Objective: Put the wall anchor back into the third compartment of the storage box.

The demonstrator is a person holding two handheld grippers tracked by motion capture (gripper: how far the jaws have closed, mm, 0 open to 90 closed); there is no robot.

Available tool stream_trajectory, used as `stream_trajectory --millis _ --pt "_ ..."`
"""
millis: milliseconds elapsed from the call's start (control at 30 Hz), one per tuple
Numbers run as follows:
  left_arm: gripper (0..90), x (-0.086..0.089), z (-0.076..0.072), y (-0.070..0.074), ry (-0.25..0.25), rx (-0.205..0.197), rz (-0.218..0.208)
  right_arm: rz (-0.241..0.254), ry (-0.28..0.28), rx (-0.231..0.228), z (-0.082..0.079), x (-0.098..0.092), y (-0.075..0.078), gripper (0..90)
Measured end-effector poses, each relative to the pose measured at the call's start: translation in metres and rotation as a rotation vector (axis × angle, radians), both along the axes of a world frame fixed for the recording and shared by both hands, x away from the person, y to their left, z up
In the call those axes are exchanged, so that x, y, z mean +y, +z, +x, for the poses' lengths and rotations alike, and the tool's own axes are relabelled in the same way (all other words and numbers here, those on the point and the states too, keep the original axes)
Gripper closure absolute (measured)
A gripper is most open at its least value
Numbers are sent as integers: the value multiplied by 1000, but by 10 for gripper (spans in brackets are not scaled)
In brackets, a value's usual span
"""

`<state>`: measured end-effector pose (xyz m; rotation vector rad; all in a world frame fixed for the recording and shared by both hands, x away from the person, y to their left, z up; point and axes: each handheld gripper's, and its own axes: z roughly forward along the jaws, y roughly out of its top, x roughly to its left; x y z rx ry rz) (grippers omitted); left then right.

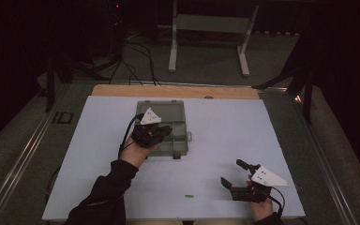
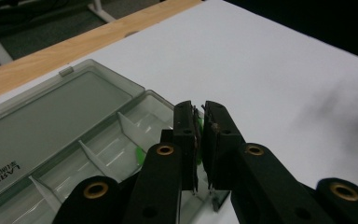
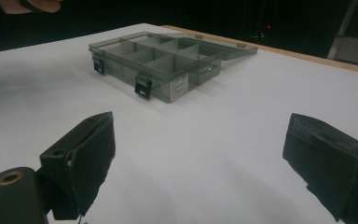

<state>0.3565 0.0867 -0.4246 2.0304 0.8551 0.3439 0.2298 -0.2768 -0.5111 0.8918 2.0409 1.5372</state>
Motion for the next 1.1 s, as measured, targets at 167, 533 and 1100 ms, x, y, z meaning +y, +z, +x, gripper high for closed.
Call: stream_trajectory --millis 167,533,1100 --pt "828 -3 11 -8 39 20 -2 3 2 0 0 0 0 95" --pt "826 -1 33 -27 145 73 -25 12 4 -3 0 -1 0 95" --pt "826 -10 49 -51 239 197 36 8 5 0 0 -1 -1 95"
